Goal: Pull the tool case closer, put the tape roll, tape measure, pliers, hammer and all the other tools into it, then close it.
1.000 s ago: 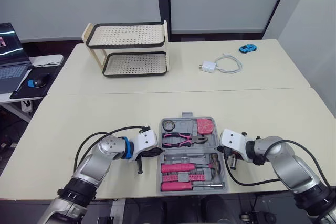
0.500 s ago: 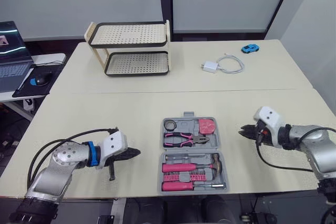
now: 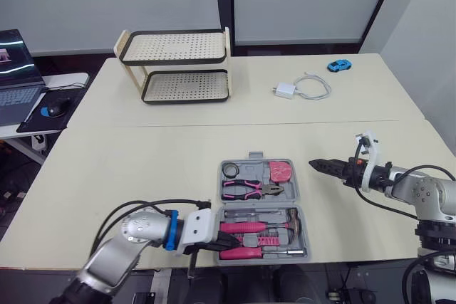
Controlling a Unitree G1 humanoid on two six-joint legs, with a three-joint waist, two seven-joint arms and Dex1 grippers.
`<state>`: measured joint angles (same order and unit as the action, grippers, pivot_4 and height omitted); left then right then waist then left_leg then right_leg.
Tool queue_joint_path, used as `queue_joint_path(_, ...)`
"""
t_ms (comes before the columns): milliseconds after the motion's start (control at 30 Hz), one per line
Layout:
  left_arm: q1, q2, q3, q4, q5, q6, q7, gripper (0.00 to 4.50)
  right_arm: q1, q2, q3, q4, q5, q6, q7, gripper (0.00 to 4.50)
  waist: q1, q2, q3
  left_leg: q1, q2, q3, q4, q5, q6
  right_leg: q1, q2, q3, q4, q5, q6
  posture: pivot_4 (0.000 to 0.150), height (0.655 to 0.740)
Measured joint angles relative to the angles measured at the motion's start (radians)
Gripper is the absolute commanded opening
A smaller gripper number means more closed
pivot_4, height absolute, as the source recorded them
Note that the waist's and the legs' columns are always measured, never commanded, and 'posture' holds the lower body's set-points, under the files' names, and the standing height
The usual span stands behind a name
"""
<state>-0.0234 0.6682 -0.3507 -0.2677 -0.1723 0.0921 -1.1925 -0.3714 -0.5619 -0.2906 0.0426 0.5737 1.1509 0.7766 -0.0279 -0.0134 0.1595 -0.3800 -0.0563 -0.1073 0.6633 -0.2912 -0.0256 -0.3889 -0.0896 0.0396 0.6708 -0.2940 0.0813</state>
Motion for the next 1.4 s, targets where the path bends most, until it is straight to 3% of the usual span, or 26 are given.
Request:
queue_joint_path(300, -0.026, -0.05, -0.095, 0.096, 0.131, -0.042, 0.063, 0.0, 0.011, 0.03, -0.005, 0.006, 0.061, 0.04, -0.028, 4.46, -0.001, 0.0, 0.0, 0.0, 0.0, -0.001, 0.0, 0.0, 0.0, 0.0, 0.0, 0.0, 0.001, 0.0, 0.0, 0.15, 0.74)
queue_joint_path(733, -0.037, -0.086, -0.115, 0.096, 0.162, 0.016, 0.136, 0.0, -0.006, 0.08, 0.014, 0.105, 0.083, 0.031, -0.062, 4.46, -0.002, 0.0, 0.0, 0.001, 0.0, 0.0, 0.0, 0.0, 0.0, 0.0, 0.0, 0.0, 0.001, 0.0, 0.0, 0.15, 0.74)
queue_joint_path(1100, -0.061, -0.069, -0.145, 0.065, 0.211, 0.049, 0.152, 0.0, -0.122, 0.141, 0.102, 0.322, 0.034, -0.019, -0.071, 4.46, -0.004, 0.001, -0.001, 0.002, 0.0, 0.0, 0.0, 0.0, 0.0, 0.0, 0.0, 0.0, 0.002, 0.0, 0.0, 0.15, 0.74)
queue_joint_path(1400, -0.072, -0.055, -0.155, 0.064, 0.224, 0.038, 0.153, 0.0, -0.261, 0.229, 0.115, 0.565, -0.008, -0.172, -0.039, 4.46, -0.005, 0.001, -0.001, 0.003, 0.0, 0.0, 0.0, 0.0, 0.0, 0.0, 0.001, 0.001, 0.002, 0.0, 0.0, 0.15, 0.74)
